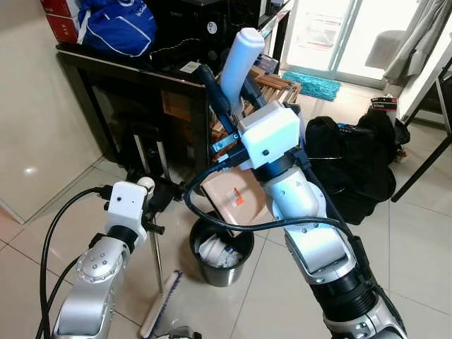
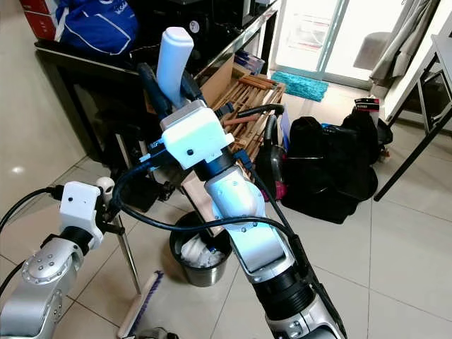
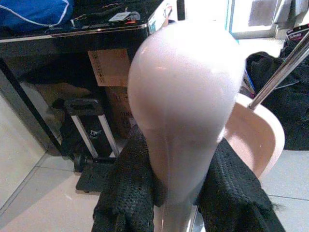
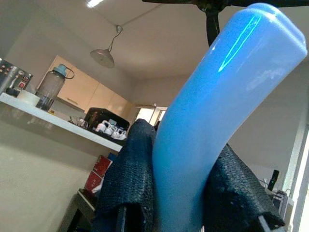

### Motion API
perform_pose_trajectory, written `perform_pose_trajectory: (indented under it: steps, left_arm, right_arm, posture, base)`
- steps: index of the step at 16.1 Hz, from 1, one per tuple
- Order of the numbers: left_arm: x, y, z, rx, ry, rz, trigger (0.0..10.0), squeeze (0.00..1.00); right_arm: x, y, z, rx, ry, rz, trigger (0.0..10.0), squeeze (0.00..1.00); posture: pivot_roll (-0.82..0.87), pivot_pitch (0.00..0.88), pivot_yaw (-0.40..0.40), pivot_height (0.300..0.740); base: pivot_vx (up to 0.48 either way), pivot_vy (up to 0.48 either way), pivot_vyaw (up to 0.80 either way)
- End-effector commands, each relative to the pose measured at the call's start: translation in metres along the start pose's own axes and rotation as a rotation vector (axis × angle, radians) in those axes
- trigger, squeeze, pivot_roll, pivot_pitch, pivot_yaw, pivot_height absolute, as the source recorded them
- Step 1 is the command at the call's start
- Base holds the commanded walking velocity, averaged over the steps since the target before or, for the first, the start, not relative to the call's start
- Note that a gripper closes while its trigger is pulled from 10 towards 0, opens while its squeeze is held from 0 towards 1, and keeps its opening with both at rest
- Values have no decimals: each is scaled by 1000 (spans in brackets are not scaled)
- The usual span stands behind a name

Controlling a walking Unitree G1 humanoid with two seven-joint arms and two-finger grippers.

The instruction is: Sweep floor

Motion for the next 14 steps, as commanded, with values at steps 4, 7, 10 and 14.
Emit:
perform_pose_trajectory:
  steps: [4, 7, 10, 14]
  left_arm:
    - [-7, -4, 7, -30, -30, -60, 10000, 0]
    - [-16, -3, -4, 49, -26, -131, 10000, 0]
    - [-23, -1, -14, 79, -19, -162, 10000, 0]
    - [-26, -3, -20, 114, -16, -197, 10000, 0]
  right_arm:
    - [-45, -8, 2, 9, 97, -181, 10000, 0]
    - [-86, 5, -23, 217, 113, -344, 10000, 0]
    - [-135, 44, -49, 466, 200, -486, 10000, 0]
    - [-155, 89, -69, 703, 202, -575, 10000, 0]
  posture:
    - [19, 0, 11, 740]
    - [14, 0, 13, 740]
    - [-3, 0, 18, 740]
    - [-11, 0, 24, 740]
  base:
    - [0, 0, 0]
    - [0, 0, 0]
    - [0, 0, 0]
    - [0, 0, 0]
Point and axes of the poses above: a point about 5 cm out from each wrist's last joint towards the gripper, its own y axis pointing back from the gripper into the wrist, its own z axis along the axis of the wrist's last joint, x = y × z, the point moved 1 cm from there along -y, pointing out of the wrist towards the gripper, and after that the axes turned 14 degrees about y, right-handed, at the moved point
